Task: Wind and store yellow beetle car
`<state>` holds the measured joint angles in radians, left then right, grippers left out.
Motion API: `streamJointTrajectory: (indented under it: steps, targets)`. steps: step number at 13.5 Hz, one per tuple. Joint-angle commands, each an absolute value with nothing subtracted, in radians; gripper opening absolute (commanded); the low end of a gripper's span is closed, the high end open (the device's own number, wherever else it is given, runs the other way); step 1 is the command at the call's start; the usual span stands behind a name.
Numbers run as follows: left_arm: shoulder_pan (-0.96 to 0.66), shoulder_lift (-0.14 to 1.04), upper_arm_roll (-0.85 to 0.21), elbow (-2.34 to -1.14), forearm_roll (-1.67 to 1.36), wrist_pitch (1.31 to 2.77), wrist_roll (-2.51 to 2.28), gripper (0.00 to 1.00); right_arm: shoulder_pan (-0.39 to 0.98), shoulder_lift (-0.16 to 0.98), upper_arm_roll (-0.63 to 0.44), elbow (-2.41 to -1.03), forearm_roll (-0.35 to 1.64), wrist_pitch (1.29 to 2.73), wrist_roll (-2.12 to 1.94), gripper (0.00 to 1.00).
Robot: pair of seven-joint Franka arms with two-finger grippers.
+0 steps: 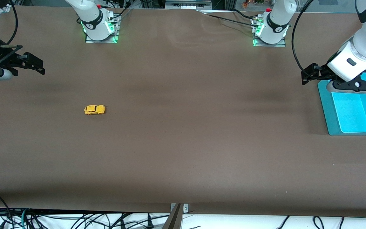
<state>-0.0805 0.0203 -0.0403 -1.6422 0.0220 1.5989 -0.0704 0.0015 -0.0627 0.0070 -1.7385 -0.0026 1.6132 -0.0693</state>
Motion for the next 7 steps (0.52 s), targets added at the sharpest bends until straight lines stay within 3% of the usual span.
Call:
streamJointTrajectory:
  steps: [1, 7]
  targets:
    - [-0.080, 0.014, -0.037, -1.629, 0.020, 1.580, -0.044, 1.00, 0.003, -0.057, 0.006, -1.717, -0.012, 1.586, -0.057, 1.00]
    - [-0.080, 0.014, -0.037, -1.629, 0.021, 1.580, -0.044, 1.00, 0.003, -0.058, 0.006, -1.717, -0.012, 1.574, -0.054, 1.00]
